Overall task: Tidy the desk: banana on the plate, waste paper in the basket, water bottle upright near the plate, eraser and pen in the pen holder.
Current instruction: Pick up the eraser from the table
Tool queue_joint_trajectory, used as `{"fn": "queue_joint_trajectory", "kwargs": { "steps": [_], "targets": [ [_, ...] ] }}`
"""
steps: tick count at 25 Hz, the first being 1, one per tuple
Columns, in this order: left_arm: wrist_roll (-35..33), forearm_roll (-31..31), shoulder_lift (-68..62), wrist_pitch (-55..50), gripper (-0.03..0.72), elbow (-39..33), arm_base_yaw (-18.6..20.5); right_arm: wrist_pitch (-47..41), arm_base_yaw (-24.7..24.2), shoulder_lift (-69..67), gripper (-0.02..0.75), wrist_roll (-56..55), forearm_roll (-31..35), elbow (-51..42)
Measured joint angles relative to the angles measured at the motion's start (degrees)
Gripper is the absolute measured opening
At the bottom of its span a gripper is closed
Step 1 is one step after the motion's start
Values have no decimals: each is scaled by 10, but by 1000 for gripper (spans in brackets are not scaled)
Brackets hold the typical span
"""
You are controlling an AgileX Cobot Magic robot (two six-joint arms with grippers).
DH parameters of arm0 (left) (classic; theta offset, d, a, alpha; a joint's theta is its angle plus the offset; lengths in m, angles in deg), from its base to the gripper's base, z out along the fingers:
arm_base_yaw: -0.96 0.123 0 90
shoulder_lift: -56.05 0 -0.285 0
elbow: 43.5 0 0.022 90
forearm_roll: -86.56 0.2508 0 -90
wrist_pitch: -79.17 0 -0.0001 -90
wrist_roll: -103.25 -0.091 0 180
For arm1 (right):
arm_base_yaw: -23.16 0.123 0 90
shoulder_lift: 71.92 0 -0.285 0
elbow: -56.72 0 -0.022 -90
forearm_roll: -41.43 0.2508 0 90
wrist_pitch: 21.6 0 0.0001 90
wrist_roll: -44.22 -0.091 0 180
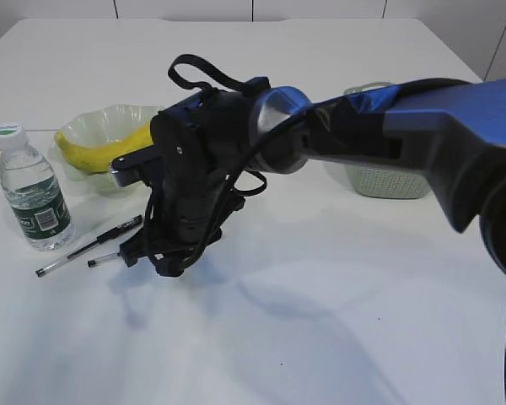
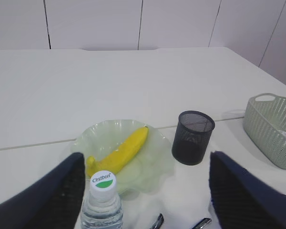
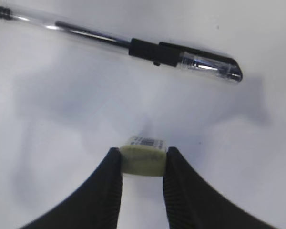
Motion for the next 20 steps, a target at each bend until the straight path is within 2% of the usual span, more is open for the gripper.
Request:
{"fn": "queue_joint_trajectory", "kwargs": {
  "steps": [7, 14, 20],
  "targets": [
    [0, 0, 0, 0, 597, 0, 0, -23, 1, 21, 207, 0, -32, 0],
    [0, 0, 0, 0, 581, 0, 0, -32, -4, 49, 206, 0, -69, 0],
    [0, 0, 0, 0, 581, 0, 0, -32, -26, 70, 205, 0, -85, 0]
  ]
}}
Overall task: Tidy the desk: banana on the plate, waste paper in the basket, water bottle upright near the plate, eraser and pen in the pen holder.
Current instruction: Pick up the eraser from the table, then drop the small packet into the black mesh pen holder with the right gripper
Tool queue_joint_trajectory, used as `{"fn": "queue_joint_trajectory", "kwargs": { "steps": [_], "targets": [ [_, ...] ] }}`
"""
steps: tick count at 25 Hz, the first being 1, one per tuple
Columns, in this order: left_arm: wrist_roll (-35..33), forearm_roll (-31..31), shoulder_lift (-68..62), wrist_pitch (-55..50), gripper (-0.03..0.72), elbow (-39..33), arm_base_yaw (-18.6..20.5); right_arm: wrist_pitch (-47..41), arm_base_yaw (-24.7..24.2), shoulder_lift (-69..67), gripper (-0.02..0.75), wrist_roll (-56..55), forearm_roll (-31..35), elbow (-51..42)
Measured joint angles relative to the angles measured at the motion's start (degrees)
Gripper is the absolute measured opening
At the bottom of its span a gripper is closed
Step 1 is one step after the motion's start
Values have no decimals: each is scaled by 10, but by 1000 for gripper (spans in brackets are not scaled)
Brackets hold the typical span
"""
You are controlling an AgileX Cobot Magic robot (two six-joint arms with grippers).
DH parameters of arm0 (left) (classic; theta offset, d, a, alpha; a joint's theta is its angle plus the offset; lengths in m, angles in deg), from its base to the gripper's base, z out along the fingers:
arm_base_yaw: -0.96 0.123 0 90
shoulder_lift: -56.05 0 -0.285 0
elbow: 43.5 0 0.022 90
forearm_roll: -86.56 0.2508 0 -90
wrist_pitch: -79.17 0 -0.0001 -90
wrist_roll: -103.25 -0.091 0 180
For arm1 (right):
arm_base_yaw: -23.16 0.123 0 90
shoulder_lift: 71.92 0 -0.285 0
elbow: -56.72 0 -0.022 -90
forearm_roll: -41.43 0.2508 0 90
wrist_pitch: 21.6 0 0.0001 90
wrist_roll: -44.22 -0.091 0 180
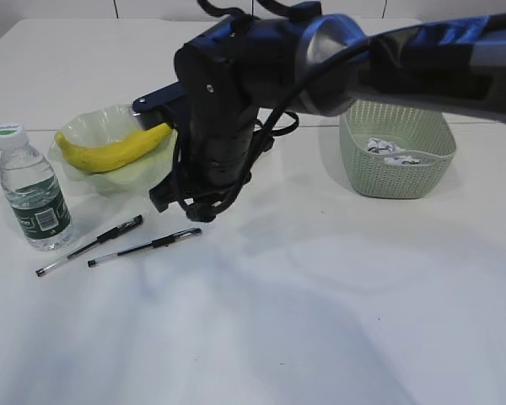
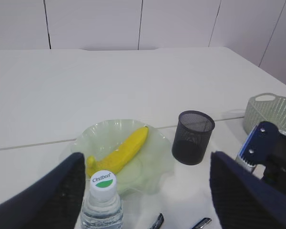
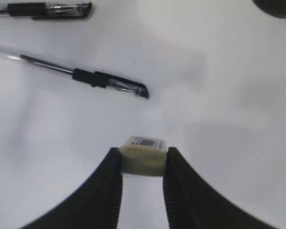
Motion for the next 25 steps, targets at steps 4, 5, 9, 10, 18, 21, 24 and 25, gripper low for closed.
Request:
{"fn": "queue_joint_trajectory", "kwargs": {
  "steps": [4, 5, 9, 10, 18, 21, 24, 25],
  "targets": [
    [0, 0, 0, 0, 580, 0, 0, -2, -29, 11, 205, 0, -5, 0],
    [0, 0, 0, 0, 580, 0, 0, -2, -37, 15, 205, 0, -4, 0],
    [0, 0, 0, 0, 586, 0, 0, -3, -68, 27, 206, 0, -5, 0],
    [0, 0, 0, 0, 585, 0, 0, -2, -76, 30, 205, 0, -5, 0],
    [0, 0, 0, 0, 581, 0, 0, 53, -130, 32, 205, 0, -7, 0],
    [0, 0, 0, 0, 580, 0, 0, 91, -140, 32, 205, 0, -7, 0],
    [-1, 0, 0, 0, 601, 0, 0, 139, -145, 32, 204, 0, -7, 0],
    [-1, 0, 0, 0, 592, 0, 0, 157, -145, 32, 200, 0, -7, 0]
  ]
}}
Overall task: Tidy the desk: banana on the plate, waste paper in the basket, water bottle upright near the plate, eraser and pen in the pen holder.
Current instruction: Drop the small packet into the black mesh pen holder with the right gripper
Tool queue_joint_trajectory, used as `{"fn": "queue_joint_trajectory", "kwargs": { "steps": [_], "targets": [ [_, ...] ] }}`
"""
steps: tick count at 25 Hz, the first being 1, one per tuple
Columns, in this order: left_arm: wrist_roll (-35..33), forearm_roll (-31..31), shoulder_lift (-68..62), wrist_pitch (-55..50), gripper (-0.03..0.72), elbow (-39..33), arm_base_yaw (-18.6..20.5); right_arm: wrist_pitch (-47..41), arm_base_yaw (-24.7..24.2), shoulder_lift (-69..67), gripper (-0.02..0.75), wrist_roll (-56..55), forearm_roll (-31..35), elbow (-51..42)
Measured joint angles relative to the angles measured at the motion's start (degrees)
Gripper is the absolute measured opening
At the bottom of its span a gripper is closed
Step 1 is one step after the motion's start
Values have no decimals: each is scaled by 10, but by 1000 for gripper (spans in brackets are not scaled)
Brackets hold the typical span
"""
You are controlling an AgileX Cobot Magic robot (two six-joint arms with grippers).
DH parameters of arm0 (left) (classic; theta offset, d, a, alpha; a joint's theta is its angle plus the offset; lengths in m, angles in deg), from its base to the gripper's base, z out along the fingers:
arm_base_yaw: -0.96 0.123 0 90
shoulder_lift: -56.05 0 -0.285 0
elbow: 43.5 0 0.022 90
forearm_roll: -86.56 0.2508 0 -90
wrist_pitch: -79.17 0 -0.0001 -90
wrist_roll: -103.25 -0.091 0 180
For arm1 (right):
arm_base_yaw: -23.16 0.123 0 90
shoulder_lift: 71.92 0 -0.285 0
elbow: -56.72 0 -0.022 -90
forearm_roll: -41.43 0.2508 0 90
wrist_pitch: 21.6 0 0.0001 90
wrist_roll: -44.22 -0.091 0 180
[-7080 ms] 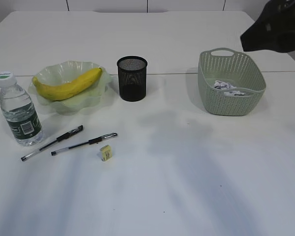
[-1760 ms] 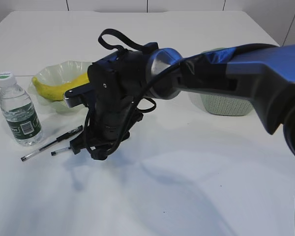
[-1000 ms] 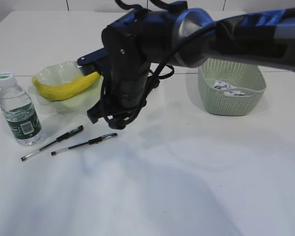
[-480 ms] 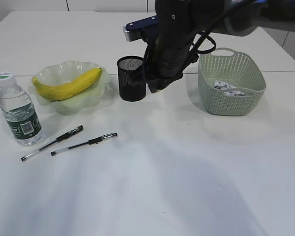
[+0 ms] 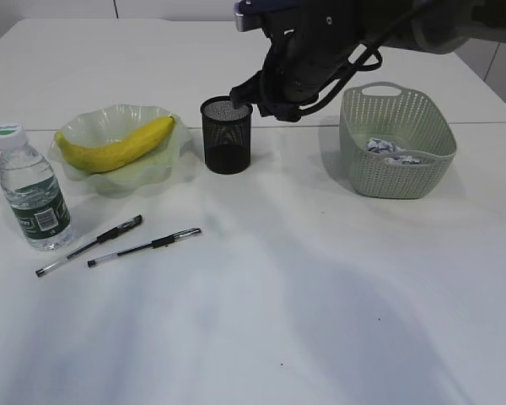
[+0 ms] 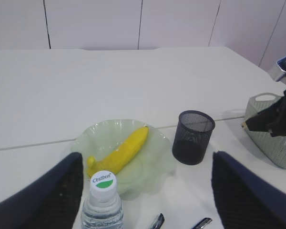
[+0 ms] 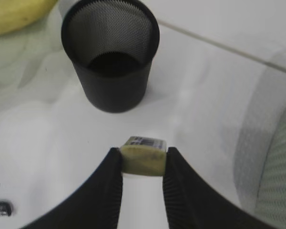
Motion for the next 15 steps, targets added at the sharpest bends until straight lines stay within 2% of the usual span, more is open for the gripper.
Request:
{"fn": "queue_joint_trajectory", "kwargs": {
  "steps": [6, 15],
  "targets": [
    [0, 0, 0, 0, 594, 0, 0, 84, 0, 0, 190, 2, 0, 0],
    [0, 0, 0, 0, 581, 0, 0, 148, 0, -14, 188, 4, 0, 0]
  ]
}}
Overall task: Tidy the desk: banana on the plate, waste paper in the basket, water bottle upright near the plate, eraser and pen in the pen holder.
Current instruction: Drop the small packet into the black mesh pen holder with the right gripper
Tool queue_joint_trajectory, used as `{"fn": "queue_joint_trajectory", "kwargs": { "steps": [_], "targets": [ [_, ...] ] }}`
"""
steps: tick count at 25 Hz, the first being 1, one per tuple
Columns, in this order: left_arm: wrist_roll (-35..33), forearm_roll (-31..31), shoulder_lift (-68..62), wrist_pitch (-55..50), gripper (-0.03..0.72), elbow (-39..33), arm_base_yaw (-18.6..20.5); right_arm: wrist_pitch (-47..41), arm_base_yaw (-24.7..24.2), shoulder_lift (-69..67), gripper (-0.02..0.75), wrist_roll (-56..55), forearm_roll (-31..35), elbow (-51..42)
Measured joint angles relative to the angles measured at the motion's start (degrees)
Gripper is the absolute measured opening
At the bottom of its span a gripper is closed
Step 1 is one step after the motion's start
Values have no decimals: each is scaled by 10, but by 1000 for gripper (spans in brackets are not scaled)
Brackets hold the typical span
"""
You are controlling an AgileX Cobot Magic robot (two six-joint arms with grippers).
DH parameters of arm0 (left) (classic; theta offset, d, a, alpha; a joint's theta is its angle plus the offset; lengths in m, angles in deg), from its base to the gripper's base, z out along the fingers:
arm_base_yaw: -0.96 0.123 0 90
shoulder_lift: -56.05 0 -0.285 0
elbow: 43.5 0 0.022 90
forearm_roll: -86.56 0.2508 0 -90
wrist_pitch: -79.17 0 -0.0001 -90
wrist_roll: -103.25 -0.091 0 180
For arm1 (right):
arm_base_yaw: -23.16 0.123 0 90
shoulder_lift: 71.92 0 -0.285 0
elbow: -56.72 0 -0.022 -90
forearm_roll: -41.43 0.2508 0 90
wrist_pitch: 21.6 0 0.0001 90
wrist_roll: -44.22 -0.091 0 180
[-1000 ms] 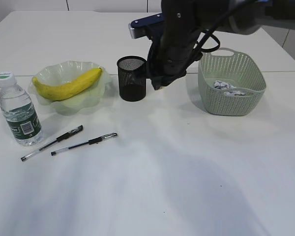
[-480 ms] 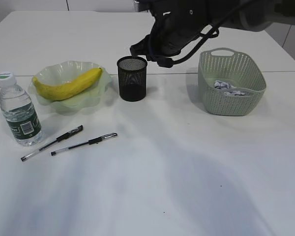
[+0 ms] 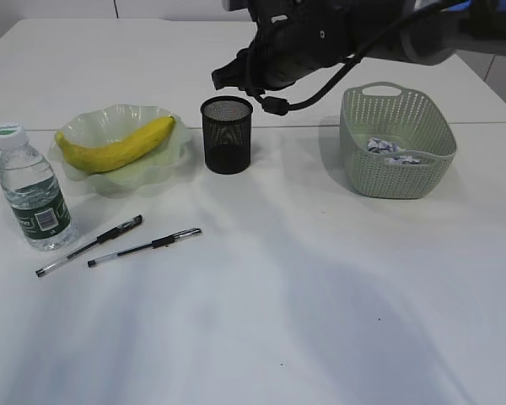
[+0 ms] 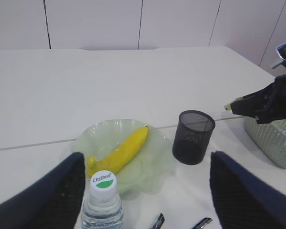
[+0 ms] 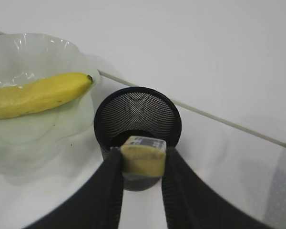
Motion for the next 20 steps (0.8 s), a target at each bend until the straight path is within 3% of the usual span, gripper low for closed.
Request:
{"fn": "queue_joint_trajectory", "kwargs": {
  "steps": [20],
  "targets": [
    [-1, 0, 0, 0, 598, 0, 0, 75, -1, -67, 188, 1, 20, 38]
  ]
}}
